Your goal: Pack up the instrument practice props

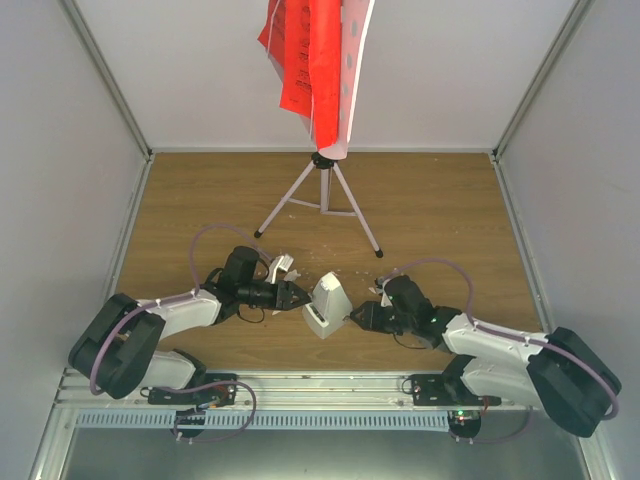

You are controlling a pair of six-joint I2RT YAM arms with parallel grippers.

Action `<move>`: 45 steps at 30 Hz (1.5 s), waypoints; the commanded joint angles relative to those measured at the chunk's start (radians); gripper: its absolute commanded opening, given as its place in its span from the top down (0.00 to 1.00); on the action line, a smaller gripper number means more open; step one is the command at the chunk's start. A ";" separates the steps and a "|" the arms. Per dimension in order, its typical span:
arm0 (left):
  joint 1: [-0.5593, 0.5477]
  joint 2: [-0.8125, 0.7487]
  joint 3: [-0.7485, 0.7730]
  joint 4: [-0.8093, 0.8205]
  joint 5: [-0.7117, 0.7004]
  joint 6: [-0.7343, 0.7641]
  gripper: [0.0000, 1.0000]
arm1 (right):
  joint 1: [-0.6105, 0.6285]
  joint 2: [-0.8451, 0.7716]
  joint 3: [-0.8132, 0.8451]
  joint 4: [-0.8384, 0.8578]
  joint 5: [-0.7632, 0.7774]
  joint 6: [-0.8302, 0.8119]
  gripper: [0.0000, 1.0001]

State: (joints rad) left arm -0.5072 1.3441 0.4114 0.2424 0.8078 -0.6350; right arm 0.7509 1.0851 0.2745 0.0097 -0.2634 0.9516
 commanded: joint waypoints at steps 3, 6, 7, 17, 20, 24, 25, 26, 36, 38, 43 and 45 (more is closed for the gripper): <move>-0.005 0.005 -0.011 0.060 0.027 0.018 0.63 | 0.005 0.030 0.033 0.034 0.061 0.000 0.63; -0.017 0.004 -0.020 0.058 0.027 0.016 0.63 | 0.005 0.037 0.038 0.044 0.076 0.005 0.63; -0.022 0.004 -0.023 0.058 0.025 0.014 0.63 | 0.004 0.040 0.041 0.046 0.081 0.005 0.63; -0.089 -0.010 -0.054 0.074 0.005 -0.026 0.63 | -0.027 0.090 0.108 0.029 0.123 -0.058 0.63; -0.097 -0.026 -0.062 0.074 -0.007 -0.035 0.63 | -0.033 0.092 0.125 0.019 0.143 -0.075 0.64; -0.097 -0.056 -0.052 0.013 -0.053 -0.013 0.57 | -0.035 0.056 0.127 0.007 0.167 -0.086 0.64; -0.097 -0.070 -0.048 -0.010 -0.074 -0.007 0.54 | -0.035 0.040 0.125 -0.001 0.175 -0.090 0.64; -0.097 -0.086 -0.043 -0.035 -0.096 -0.003 0.49 | -0.036 0.020 0.123 -0.015 0.190 -0.097 0.63; -0.079 -0.332 -0.029 -0.188 -0.264 -0.041 0.06 | -0.039 -0.457 0.173 -0.279 0.300 -0.230 0.31; -0.077 -0.399 -0.022 -0.184 -0.262 -0.054 0.01 | -0.038 -0.537 0.177 -0.241 0.221 -0.337 0.09; -0.077 -0.485 0.059 -0.228 -0.254 -0.053 0.01 | -0.009 -0.621 0.130 -0.056 0.027 -0.527 0.01; -0.077 -0.500 0.098 -0.293 -0.269 -0.042 0.01 | 0.021 -0.605 0.116 -0.015 0.029 -0.591 0.00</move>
State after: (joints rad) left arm -0.5880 0.8799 0.4210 0.0158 0.5732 -0.6872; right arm 0.7280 0.4721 0.4240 -0.1177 -0.1448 0.5495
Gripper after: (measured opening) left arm 0.990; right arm 0.995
